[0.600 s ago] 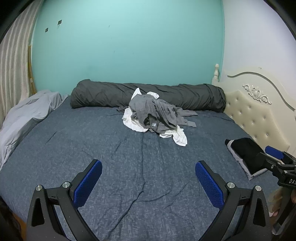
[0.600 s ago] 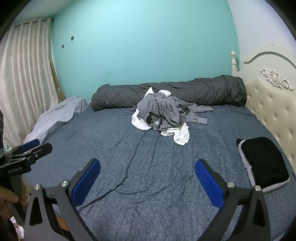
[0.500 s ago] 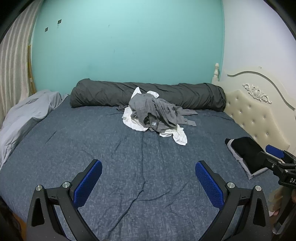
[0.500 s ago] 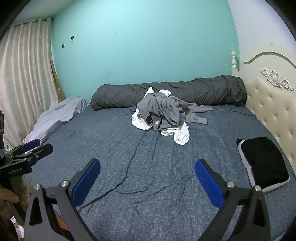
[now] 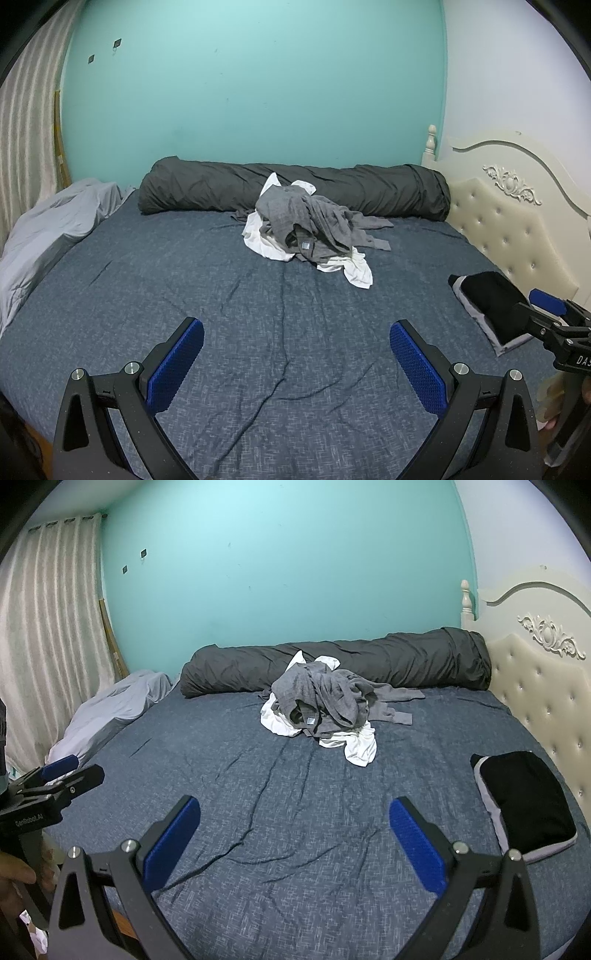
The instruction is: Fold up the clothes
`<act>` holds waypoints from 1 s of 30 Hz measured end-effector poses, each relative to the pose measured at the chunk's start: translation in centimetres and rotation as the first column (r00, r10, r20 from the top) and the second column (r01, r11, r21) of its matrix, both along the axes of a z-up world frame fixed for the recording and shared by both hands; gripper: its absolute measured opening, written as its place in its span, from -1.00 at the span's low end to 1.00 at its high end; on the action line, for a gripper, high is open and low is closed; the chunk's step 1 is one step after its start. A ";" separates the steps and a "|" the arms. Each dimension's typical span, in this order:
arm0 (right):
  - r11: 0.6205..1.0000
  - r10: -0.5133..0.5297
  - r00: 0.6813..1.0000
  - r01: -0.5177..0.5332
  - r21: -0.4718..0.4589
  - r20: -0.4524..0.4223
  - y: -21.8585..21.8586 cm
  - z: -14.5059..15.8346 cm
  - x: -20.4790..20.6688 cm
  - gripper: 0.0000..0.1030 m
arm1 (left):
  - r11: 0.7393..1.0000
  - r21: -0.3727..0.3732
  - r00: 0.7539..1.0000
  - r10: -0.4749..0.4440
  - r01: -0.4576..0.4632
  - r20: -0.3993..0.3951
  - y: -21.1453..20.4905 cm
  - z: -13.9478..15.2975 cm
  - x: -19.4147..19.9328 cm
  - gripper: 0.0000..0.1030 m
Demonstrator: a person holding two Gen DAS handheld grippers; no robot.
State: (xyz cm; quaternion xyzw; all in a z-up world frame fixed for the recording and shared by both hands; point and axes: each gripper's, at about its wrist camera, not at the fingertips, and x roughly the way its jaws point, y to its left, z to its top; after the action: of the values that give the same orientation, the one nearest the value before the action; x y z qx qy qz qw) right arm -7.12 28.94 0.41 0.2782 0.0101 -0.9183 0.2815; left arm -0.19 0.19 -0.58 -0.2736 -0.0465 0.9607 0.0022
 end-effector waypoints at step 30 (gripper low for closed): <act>1.000 -0.011 1.000 0.011 0.003 0.009 0.4 0.3 -0.8 0.99 | 1.000 -0.017 1.000 0.003 -0.003 0.008 0.9 -0.1 -0.3 0.99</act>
State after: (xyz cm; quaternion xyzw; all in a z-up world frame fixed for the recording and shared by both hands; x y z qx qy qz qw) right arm -7.94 29.38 0.75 0.2829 0.0085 -0.9185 0.2760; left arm -0.50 1.11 -0.66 -0.2776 -0.0385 0.9599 -0.0018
